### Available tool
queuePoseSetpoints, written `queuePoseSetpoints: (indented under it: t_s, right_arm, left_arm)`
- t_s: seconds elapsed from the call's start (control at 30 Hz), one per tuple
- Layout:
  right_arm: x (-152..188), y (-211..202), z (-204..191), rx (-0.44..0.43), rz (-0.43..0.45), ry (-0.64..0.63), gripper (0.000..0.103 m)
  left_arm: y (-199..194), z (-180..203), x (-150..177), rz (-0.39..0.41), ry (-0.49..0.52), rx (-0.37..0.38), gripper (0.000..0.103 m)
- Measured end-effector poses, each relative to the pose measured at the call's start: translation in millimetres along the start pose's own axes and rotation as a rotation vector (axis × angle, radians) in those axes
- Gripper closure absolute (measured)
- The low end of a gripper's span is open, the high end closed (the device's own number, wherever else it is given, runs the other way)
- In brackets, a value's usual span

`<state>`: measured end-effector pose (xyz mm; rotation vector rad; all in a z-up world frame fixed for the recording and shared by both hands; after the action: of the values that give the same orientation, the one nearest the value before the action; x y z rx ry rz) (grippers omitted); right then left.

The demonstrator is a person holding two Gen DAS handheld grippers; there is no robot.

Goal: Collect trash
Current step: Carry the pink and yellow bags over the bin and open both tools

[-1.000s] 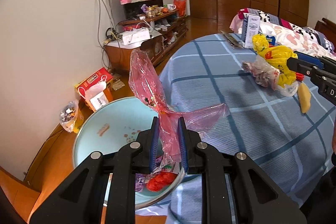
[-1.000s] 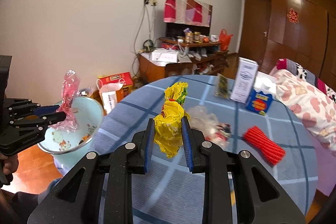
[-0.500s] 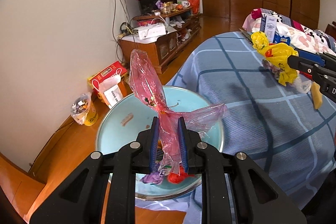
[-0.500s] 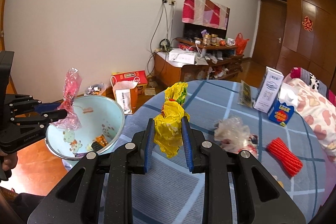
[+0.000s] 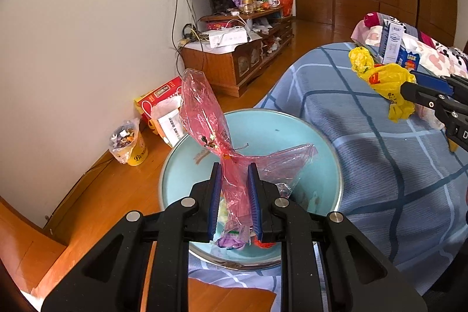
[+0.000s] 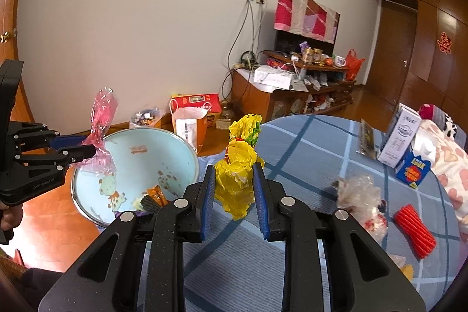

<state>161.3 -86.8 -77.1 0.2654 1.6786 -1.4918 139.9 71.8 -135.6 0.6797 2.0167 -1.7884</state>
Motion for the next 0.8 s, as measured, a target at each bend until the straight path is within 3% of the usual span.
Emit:
queuePoseSetpoints:
  t_s: [0.8]
  right_arm:
    - [-12,20,-32,-0.040,-0.022,-0.072,0.077]
  left_arm:
    - [3,-22,4,-0.014,-0.028,-0.040,0.085]
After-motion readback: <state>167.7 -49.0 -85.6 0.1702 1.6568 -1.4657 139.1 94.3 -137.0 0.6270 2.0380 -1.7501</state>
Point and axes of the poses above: each gripper's, at about its wrist camera, not at the fingertips, and y roughly the way its jaws point, z to its right, x to its underside, the point moved 7 cm from there along y, roughly the way its jaws point, and after that the axes turned 13 degrees about -z, right-handed, at the moved point
